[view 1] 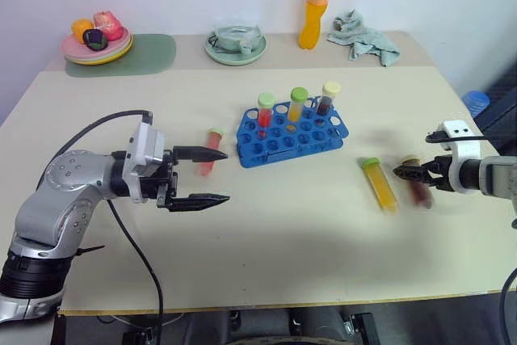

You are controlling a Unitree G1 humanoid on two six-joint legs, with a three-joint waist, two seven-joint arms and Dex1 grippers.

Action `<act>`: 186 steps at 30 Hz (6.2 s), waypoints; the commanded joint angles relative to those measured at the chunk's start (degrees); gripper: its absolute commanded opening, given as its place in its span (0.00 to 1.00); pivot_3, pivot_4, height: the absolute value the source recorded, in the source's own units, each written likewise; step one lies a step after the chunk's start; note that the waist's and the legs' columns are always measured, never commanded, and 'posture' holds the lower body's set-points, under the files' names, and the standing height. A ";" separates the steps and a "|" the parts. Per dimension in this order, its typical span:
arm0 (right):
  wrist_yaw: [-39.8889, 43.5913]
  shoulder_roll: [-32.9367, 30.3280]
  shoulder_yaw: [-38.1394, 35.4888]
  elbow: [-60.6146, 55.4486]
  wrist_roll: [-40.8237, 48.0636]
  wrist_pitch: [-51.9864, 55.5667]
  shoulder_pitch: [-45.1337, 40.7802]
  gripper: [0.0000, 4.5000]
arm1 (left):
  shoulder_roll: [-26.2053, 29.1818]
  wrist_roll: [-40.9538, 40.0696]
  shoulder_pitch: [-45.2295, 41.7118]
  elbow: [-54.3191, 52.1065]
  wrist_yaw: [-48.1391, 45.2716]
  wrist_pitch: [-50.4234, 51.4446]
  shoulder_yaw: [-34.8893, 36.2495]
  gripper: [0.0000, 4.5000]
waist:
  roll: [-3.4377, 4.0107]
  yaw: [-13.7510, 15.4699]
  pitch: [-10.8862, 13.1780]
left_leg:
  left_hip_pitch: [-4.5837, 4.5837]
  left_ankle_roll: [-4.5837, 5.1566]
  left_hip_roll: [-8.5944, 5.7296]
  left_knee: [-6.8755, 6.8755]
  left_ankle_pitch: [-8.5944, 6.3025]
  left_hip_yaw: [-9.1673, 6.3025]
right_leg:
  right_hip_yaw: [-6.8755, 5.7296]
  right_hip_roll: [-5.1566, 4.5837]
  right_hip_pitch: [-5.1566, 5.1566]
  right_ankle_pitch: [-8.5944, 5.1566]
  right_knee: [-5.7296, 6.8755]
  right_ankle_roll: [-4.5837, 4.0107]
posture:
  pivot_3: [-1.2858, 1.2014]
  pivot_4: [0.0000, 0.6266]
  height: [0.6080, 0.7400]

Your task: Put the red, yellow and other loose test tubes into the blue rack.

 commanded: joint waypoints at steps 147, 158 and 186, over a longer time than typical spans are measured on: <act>41.64 15.16 -4.26 -7.02 -9.62 -2.45 -21.09 0.17 | -6.00 4.05 17.05 -0.14 10.56 -9.90 5.13 0.84 | 0.50 -2.49 0.17 | -0.09 -0.33 0.09 -0.20 0.11 0.04 | -0.08 -0.37 -0.64 0.13 0.73 0.18 | 0.52 0.24 1.00; 7.44 49.87 -20.84 -20.22 -1.92 -36.03 -8.28 0.17 | -5.23 3.74 10.37 0.76 10.55 -5.74 4.37 0.84 | 0.43 -1.44 0.12 | -0.09 -0.36 0.06 -0.22 0.16 0.15 | -0.13 -0.14 -0.64 0.18 0.80 0.28 | 0.52 0.24 1.00; -5.58 47.80 -9.63 28.72 -12.44 -96.20 -6.31 0.17 | -12.39 3.67 2.69 -2.58 22.88 -0.80 0.67 0.84 | 0.37 -1.51 0.09 | 0.93 -0.61 0.20 -0.22 0.33 0.01 | -0.13 0.12 0.52 0.05 0.69 0.14 | 0.52 0.24 1.00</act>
